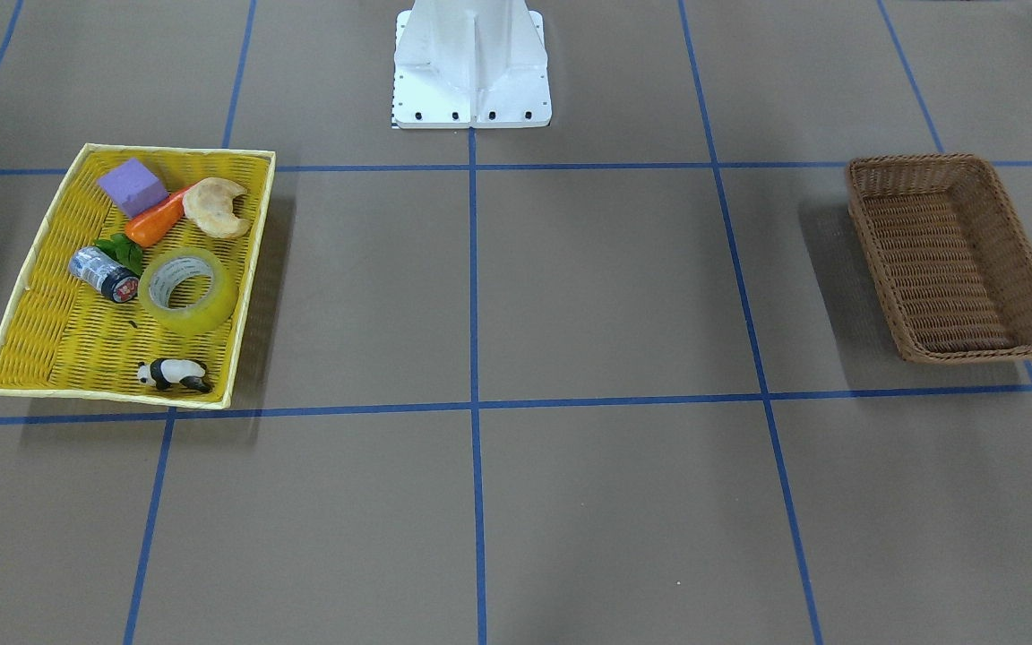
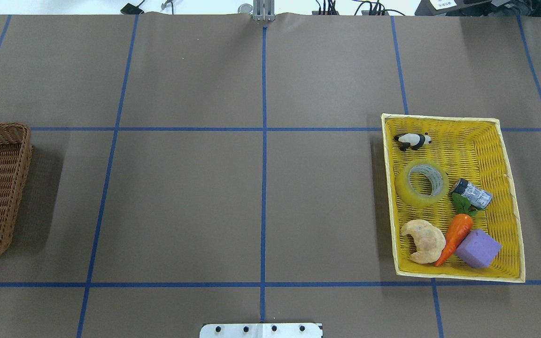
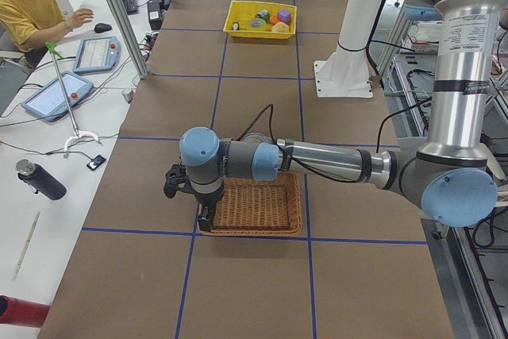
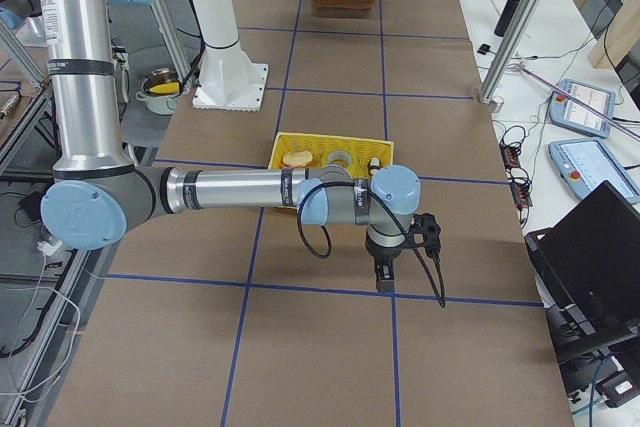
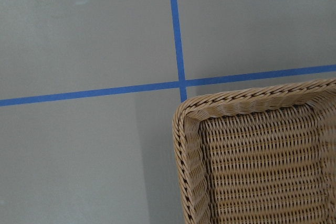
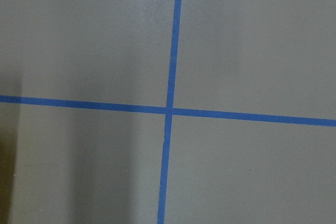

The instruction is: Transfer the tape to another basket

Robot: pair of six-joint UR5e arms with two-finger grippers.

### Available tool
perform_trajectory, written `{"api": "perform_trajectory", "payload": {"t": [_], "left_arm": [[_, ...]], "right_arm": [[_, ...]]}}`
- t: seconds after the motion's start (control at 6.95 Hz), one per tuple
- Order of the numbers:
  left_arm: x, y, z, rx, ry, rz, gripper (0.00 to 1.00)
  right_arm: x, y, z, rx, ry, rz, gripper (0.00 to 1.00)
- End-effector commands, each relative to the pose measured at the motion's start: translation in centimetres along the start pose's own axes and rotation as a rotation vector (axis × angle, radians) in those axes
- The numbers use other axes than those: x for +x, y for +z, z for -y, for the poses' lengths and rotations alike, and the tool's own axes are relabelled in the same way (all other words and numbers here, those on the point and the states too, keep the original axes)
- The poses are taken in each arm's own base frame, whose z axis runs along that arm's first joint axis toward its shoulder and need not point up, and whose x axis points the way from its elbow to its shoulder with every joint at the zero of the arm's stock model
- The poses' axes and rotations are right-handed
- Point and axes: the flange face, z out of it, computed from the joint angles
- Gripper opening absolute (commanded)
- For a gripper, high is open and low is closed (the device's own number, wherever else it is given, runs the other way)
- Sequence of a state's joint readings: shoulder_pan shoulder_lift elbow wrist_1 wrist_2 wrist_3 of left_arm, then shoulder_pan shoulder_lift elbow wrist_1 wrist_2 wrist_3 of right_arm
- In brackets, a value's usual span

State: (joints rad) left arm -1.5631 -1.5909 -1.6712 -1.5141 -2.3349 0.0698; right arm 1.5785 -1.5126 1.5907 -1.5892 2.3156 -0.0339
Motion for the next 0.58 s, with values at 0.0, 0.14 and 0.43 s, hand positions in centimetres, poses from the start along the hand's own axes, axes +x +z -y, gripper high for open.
{"api": "perform_trajectory", "payload": {"t": [0.0,0.14,0.43], "left_arm": [[0.22,-0.24,0.09,0.009,0.008,0.001,0.98],[0.45,-0.46,0.13,0.014,0.012,0.0,0.98],[0.61,-0.63,-0.03,0.017,0.016,0.001,0.98]], "right_arm": [[-0.01,-0.01,0.01,0.0,0.0,0.001,1.0],[-0.07,-0.07,0.03,0.002,-0.002,0.001,1.0],[-0.48,-0.3,0.12,0.007,-0.017,-0.001,1.0]]}}
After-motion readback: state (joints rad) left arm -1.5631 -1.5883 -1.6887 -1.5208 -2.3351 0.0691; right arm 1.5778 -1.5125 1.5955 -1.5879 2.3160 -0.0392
